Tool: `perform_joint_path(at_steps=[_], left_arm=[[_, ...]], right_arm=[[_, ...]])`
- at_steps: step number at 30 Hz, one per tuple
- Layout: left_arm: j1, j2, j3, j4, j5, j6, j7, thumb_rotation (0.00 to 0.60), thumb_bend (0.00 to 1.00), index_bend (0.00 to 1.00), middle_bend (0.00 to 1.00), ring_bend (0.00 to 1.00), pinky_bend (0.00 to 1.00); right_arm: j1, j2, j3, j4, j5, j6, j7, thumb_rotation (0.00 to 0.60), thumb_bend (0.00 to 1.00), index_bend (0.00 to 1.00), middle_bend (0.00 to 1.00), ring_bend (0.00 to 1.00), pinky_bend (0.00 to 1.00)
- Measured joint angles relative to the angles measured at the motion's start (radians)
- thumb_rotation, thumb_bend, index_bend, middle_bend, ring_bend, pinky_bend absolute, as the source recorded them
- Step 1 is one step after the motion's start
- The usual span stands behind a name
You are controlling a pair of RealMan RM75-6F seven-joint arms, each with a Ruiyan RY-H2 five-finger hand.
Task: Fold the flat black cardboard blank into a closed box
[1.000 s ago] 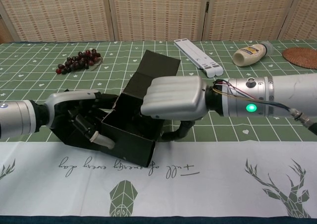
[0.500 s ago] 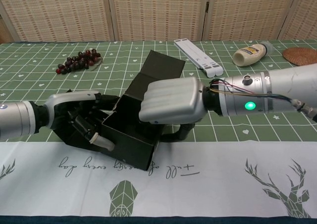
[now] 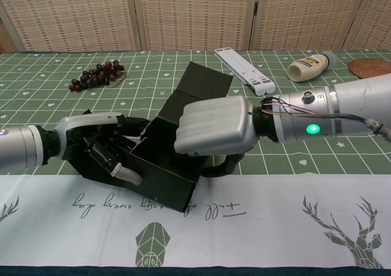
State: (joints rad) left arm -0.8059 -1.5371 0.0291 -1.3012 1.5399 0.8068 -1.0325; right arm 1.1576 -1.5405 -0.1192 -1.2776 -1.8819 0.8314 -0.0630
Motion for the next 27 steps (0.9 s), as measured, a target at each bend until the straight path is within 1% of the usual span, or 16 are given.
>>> perform_joint_path(at_steps=[4,6,7,9,11,15,18,20,22,27], left_arm=[[0.0,0.0,-0.002,-0.001,-0.002,0.0,0.0,0.6,0.03,0.2,0.25,0.5,0.69],[-0.001,0.001,-0.003,-0.002,-0.002,-0.001,0.002,0.6,0.03,0.2,0.25,0.5,0.69],[-0.001,0.001,-0.004,-0.003,-0.004,-0.001,0.003,0.6,0.03,0.2,0.25,0.5,0.69],[0.0,0.001,-0.005,-0.004,-0.007,-0.001,0.003,0.6,0.03,0.2,0.25,0.5,0.69],[0.001,0.001,-0.008,-0.006,-0.013,-0.001,0.007,0.6,0.03,0.2,0.25,0.5,0.69],[0.003,0.004,-0.013,-0.016,-0.023,-0.003,0.019,0.6,0.03,0.2,0.25,0.5,0.69],[0.006,0.006,-0.017,-0.026,-0.034,-0.006,0.029,0.6,0.03,0.19,0.25,0.5,0.69],[0.009,0.007,-0.02,-0.032,-0.041,-0.008,0.038,0.6,0.03,0.19,0.25,0.5,0.69],[0.014,0.006,-0.024,-0.038,-0.05,-0.006,0.051,0.6,0.03,0.19,0.25,0.5,0.69],[0.028,0.005,-0.036,-0.047,-0.069,0.01,0.084,0.6,0.03,0.19,0.25,0.5,0.69]], right_arm=[[-0.003,-0.001,-0.001,0.008,-0.004,0.013,-0.001,0.6,0.68,0.85,0.82,0.8,0.92],[-0.005,-0.001,-0.001,0.011,-0.004,0.016,-0.004,0.6,0.64,0.79,0.76,0.8,0.92],[-0.006,-0.001,-0.001,0.012,-0.004,0.018,-0.005,0.6,0.62,0.72,0.71,0.8,0.92],[-0.008,-0.001,0.001,0.016,-0.005,0.027,-0.01,0.6,0.59,0.55,0.53,0.8,0.92],[-0.013,-0.001,0.004,0.02,-0.004,0.037,-0.013,0.6,0.58,0.42,0.4,0.8,0.92],[-0.027,0.001,0.016,0.023,0.008,0.057,-0.03,0.6,0.56,0.21,0.25,0.79,0.92],[-0.039,0.007,0.028,0.018,0.026,0.065,-0.041,0.6,0.56,0.08,0.19,0.78,0.92],[-0.044,0.013,0.034,0.011,0.033,0.068,-0.051,0.6,0.56,0.03,0.17,0.78,0.92],[-0.048,0.018,0.04,0.006,0.036,0.076,-0.059,0.6,0.56,0.0,0.15,0.78,0.92],[-0.072,0.033,0.061,-0.021,0.066,0.103,-0.069,0.6,0.56,0.0,0.14,0.77,0.92]])
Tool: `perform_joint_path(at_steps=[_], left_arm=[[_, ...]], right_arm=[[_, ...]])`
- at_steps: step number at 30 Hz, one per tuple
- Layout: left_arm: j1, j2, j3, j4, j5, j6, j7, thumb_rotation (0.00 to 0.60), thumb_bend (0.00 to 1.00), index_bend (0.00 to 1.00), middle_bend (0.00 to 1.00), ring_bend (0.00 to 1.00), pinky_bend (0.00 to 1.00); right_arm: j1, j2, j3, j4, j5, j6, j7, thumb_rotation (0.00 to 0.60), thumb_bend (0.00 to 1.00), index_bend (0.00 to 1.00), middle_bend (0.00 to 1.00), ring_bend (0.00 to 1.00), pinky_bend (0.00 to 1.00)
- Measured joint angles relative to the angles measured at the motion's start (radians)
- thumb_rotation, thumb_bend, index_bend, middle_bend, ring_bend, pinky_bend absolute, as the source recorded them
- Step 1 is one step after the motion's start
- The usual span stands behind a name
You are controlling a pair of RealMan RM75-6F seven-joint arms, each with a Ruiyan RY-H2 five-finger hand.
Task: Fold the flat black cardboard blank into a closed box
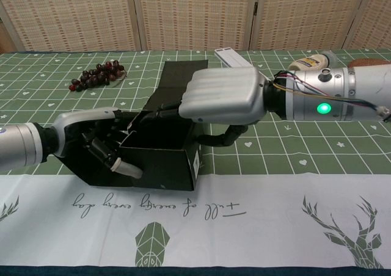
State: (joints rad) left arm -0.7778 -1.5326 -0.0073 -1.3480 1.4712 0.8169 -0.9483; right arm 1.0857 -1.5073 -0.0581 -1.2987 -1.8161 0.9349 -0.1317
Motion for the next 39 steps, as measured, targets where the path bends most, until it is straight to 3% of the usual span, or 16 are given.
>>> perform_joint_path(at_steps=[6,14,20,28,33,39], left_arm=[[0.025,-0.014,-0.021,-0.007,-0.029,0.038,0.059,0.6,0.03,0.15,0.2,0.47,0.69],[0.053,-0.024,-0.041,-0.028,-0.062,0.077,0.219,0.6,0.03,0.0,0.0,0.39,0.67],[0.078,0.006,-0.05,-0.08,-0.07,0.121,0.34,0.6,0.03,0.0,0.0,0.38,0.67],[0.13,0.087,-0.057,-0.158,-0.062,0.193,0.373,0.6,0.03,0.0,0.0,0.38,0.67],[0.157,0.122,-0.062,-0.187,-0.055,0.225,0.364,0.6,0.03,0.0,0.0,0.38,0.67],[0.18,0.153,-0.073,-0.223,-0.042,0.268,0.365,0.6,0.03,0.0,0.0,0.38,0.67]], right_arm=[[-0.042,0.028,0.03,-0.043,0.059,0.022,-0.027,0.6,0.56,0.0,0.12,0.76,0.92],[-0.086,0.036,0.053,-0.064,0.129,0.01,-0.103,0.6,0.46,0.0,0.06,0.74,0.92],[-0.141,0.051,0.071,-0.107,0.174,0.054,-0.121,0.6,0.46,0.0,0.06,0.74,0.92],[-0.221,0.139,0.063,-0.244,0.277,0.053,-0.097,0.6,0.46,0.0,0.1,0.74,0.92],[-0.253,0.177,0.047,-0.291,0.355,-0.005,-0.052,0.6,0.46,0.0,0.13,0.74,0.92],[-0.251,0.165,0.05,-0.272,0.424,-0.104,-0.008,0.6,0.46,0.0,0.15,0.74,0.92]])
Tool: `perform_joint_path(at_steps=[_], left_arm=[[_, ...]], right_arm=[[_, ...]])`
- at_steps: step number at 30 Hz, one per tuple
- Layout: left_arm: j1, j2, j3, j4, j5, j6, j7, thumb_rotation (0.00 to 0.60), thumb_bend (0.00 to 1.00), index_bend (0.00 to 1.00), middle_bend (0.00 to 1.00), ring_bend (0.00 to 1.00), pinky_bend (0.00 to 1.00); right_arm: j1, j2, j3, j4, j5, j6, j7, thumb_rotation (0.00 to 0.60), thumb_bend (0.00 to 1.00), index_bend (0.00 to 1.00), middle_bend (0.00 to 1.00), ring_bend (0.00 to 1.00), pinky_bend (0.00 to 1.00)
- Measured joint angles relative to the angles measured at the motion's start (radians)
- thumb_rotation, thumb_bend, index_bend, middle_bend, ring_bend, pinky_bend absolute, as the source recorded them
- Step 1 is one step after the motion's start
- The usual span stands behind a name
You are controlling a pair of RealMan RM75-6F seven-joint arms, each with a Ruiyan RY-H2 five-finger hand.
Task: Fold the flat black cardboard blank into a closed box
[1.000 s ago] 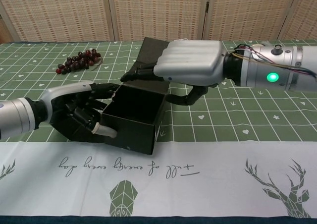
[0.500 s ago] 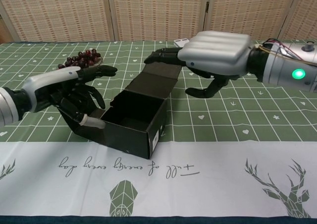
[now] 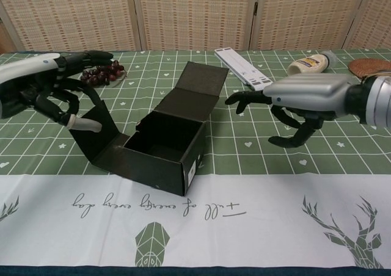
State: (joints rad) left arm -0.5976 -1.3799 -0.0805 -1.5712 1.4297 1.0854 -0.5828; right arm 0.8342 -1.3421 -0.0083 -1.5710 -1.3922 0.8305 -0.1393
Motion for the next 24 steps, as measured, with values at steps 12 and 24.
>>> perform_joint_path(at_steps=[12,24], left_arm=[[0.03,0.043,0.002,-0.049,0.035,0.033,0.0,0.6,0.03,0.0,0.0,0.38,0.67],[0.049,0.059,0.009,-0.047,0.044,0.035,-0.029,0.6,0.03,0.0,0.0,0.38,0.67]], right_arm=[[0.105,-0.142,0.102,0.157,0.087,-0.156,0.06,0.6,0.46,0.0,0.13,0.74,0.92],[0.188,-0.258,0.211,0.27,0.169,-0.205,0.122,0.6,0.45,0.0,0.12,0.74,0.92]])
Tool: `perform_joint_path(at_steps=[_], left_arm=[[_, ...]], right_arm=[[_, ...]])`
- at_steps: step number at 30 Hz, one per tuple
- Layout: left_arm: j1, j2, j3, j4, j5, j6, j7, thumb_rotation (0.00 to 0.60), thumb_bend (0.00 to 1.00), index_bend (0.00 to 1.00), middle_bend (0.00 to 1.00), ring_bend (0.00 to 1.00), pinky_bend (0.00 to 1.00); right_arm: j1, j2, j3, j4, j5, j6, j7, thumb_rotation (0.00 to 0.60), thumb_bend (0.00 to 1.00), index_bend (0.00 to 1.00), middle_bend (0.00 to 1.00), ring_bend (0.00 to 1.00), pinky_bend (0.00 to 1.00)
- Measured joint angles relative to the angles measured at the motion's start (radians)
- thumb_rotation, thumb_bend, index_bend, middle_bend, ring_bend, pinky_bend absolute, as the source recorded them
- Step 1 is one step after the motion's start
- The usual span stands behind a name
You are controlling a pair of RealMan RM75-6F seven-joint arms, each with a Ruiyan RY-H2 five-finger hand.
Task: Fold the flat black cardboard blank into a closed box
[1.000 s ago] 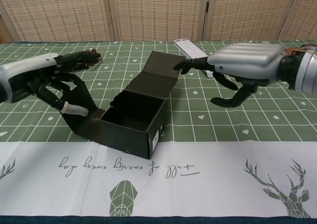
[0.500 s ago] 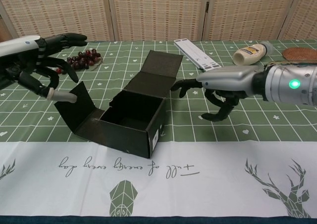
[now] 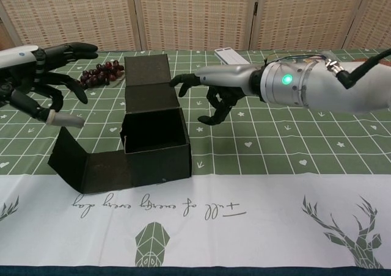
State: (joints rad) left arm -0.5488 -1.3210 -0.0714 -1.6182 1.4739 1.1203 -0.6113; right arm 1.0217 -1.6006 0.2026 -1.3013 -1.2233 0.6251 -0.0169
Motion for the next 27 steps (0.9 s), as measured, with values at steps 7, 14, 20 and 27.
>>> perform_joint_path(at_steps=[7,14,20,27], left_arm=[[0.008,0.003,0.006,0.006,0.02,0.006,-0.038,0.6,0.03,0.0,0.0,0.38,0.67],[0.01,0.003,0.009,-0.006,0.042,0.015,-0.042,0.6,0.03,0.0,0.0,0.38,0.67],[0.018,0.01,0.014,-0.014,0.048,0.025,-0.047,0.6,0.03,0.0,0.0,0.38,0.67],[0.024,0.017,0.018,-0.016,0.054,0.029,-0.06,0.6,0.03,0.0,0.0,0.38,0.67]], right_arm=[[-0.075,0.06,-0.004,-0.141,0.043,0.031,0.086,0.6,0.11,0.0,0.12,0.74,0.92],[-0.148,0.094,-0.02,-0.258,0.138,0.056,0.15,0.6,0.0,0.0,0.05,0.74,0.92],[-0.174,0.042,-0.024,-0.245,0.193,0.099,0.147,0.6,0.0,0.0,0.04,0.74,0.92],[-0.176,-0.025,-0.007,-0.2,0.236,0.082,0.17,0.6,0.0,0.0,0.04,0.74,0.92]])
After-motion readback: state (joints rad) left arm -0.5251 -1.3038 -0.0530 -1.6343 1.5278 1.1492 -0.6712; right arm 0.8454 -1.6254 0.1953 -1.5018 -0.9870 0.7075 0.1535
